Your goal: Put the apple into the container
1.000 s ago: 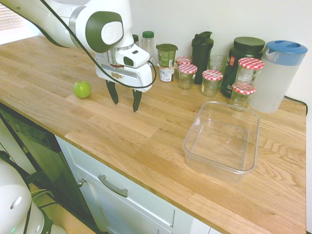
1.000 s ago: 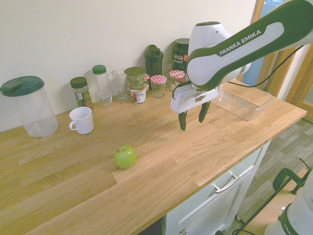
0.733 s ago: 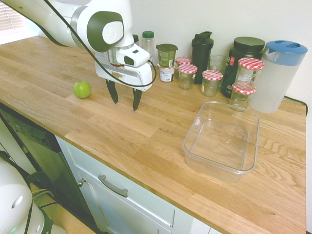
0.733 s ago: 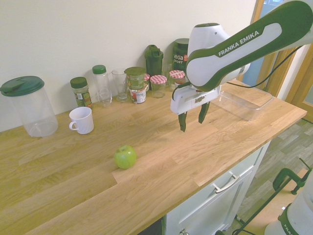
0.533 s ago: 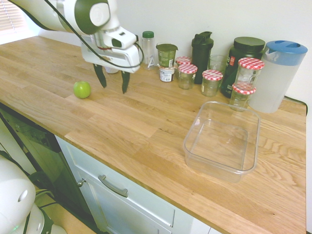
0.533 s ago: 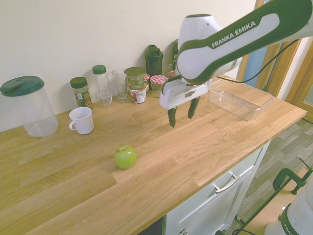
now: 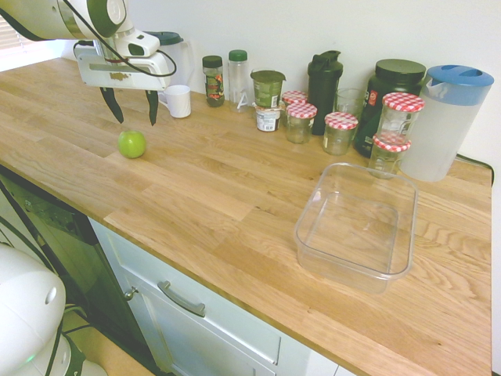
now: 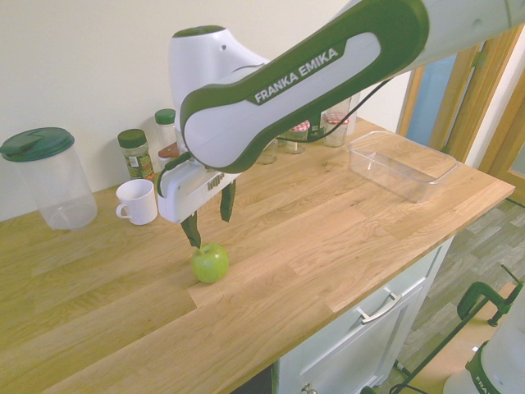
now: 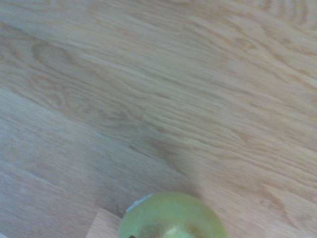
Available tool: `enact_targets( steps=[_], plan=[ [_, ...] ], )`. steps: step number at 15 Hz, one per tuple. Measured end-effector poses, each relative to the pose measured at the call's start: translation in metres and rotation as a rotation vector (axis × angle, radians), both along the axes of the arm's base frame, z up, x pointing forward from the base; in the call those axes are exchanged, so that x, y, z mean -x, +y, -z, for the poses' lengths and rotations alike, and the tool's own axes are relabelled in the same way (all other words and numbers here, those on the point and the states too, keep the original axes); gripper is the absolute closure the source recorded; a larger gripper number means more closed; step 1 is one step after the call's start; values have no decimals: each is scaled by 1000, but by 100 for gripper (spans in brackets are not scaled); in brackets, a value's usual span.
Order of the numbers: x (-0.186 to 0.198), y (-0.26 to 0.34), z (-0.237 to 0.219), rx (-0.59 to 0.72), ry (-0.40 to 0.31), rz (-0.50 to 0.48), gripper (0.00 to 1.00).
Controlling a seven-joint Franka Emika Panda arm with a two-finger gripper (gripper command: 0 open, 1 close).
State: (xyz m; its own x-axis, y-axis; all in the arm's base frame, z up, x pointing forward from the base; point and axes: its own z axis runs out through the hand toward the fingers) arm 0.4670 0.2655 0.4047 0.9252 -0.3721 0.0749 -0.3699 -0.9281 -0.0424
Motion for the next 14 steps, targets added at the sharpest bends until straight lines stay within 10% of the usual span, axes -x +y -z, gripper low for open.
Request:
enact_targets(
  steps=[11, 12, 14],
  plan=[
    [6, 32, 49, 77, 86, -93, 0],
    [6, 33, 53, 77, 87, -95, 100],
    [7, 34, 54, 78, 90, -98, 100]
  ],
)
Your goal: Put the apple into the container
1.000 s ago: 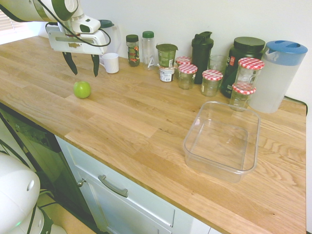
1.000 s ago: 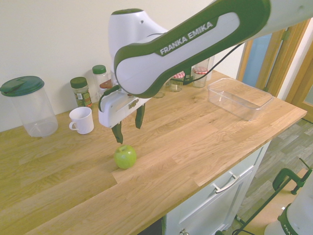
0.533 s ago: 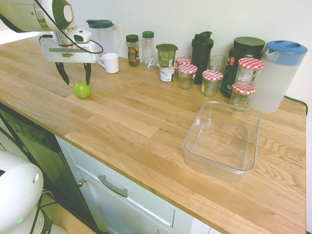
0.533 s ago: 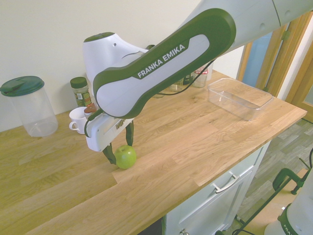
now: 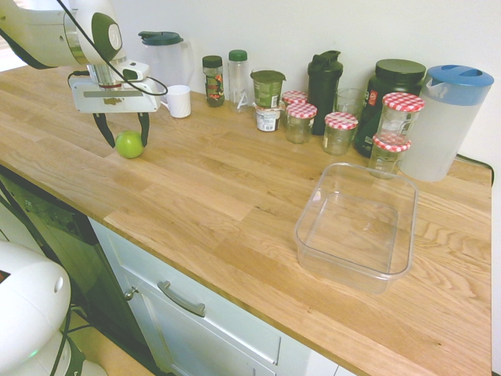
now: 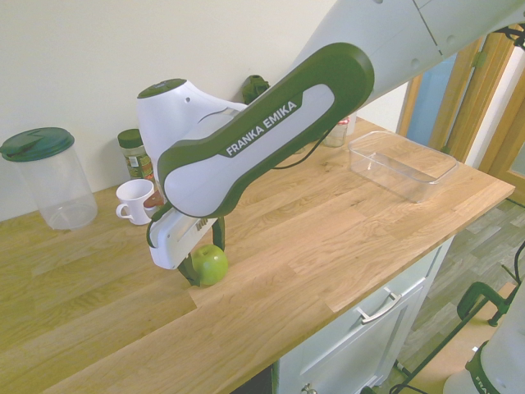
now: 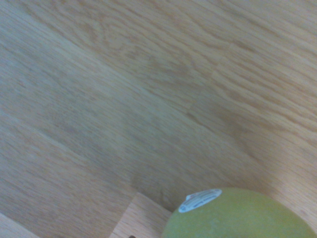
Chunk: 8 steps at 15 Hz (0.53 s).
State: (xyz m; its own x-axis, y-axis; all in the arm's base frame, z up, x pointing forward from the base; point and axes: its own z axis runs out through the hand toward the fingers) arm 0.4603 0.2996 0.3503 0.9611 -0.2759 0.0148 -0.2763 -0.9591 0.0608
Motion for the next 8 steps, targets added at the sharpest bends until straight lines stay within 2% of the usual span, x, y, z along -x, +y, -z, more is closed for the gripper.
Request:
enact_targets(
  steps=[8],
  plan=[
    [3, -3, 7, 9, 14, 2, 100]
  ],
)
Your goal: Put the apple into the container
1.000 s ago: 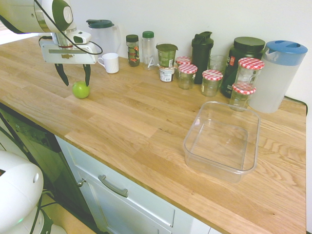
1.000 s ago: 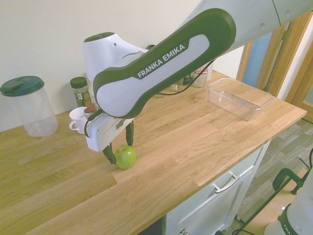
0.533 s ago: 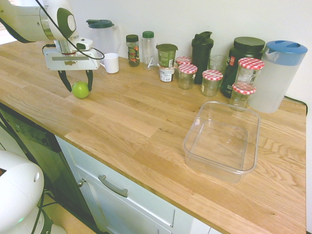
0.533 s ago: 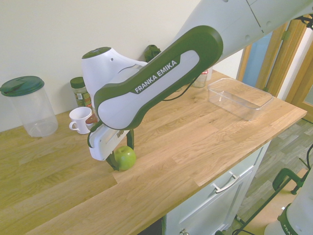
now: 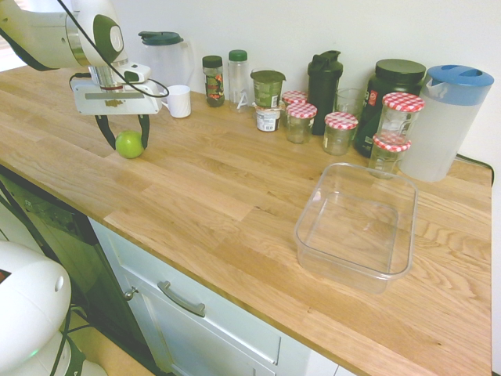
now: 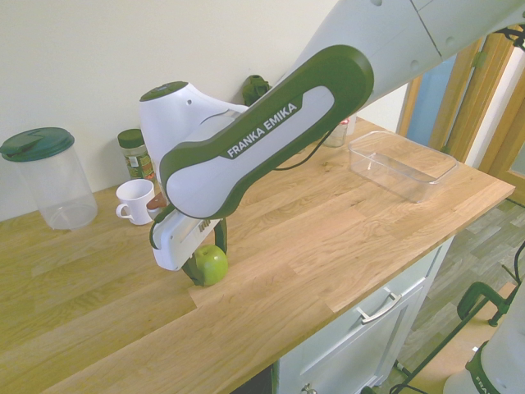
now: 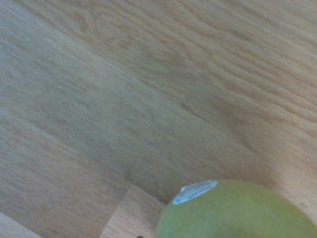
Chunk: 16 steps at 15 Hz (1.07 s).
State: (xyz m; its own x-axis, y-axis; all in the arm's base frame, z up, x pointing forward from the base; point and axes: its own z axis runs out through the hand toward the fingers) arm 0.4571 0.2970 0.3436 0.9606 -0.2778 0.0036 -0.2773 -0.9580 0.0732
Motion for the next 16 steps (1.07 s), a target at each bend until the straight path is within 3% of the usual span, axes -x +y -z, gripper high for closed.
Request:
enact_targets(
  steps=[4, 7, 11, 16],
  plan=[
    [-1, -4, -6, -10, -6, 16, 100],
    [-14, -51, -63, -12, -50, 124, 100],
    [-25, -207, -156, -27, -104, 379, 100],
    [-2, -401, -176, -30, -95, 696, 100]
  ],
)
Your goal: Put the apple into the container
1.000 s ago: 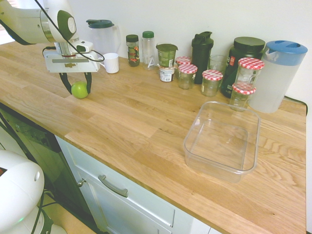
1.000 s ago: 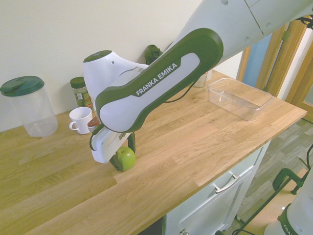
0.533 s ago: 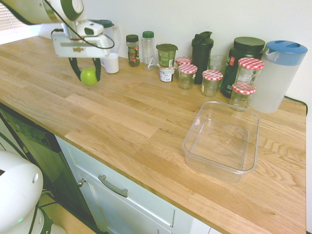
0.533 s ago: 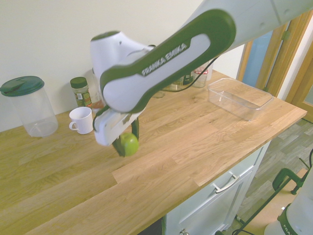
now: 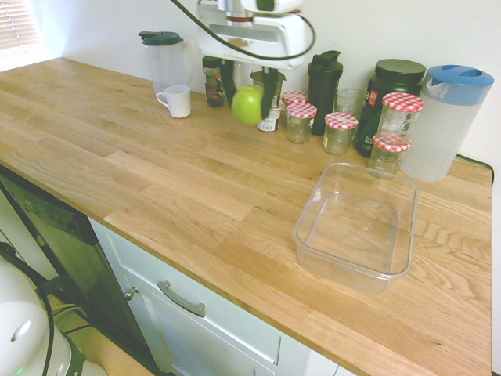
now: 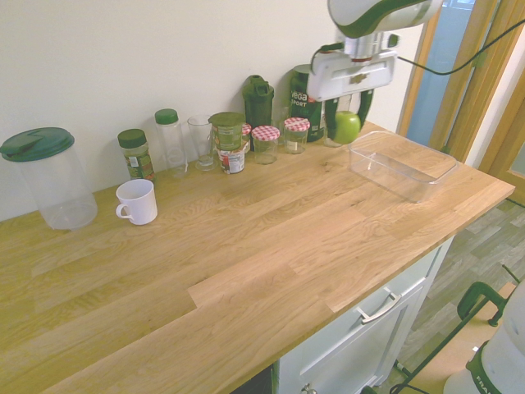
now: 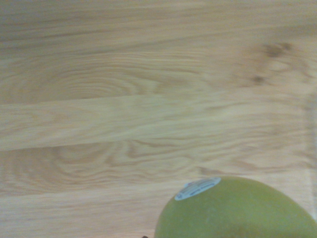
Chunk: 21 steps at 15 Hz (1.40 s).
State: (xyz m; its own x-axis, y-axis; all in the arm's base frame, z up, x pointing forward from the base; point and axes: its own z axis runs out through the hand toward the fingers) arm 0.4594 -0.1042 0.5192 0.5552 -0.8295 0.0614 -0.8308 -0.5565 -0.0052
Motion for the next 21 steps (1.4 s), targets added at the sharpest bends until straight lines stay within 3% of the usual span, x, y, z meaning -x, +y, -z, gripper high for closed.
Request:
enact_targets(
  steps=[6, 11, 15, 16, 21],
  plan=[
    [43, -127, 48, -17, -23, 241, 100],
    [39, -163, 108, 0, -44, 377, 100],
    [31, -174, 137, 6, -51, 424, 100],
    [28, -176, 143, 10, -53, 425, 0],
    [17, -187, 156, 18, -42, 433, 0]
  ],
)
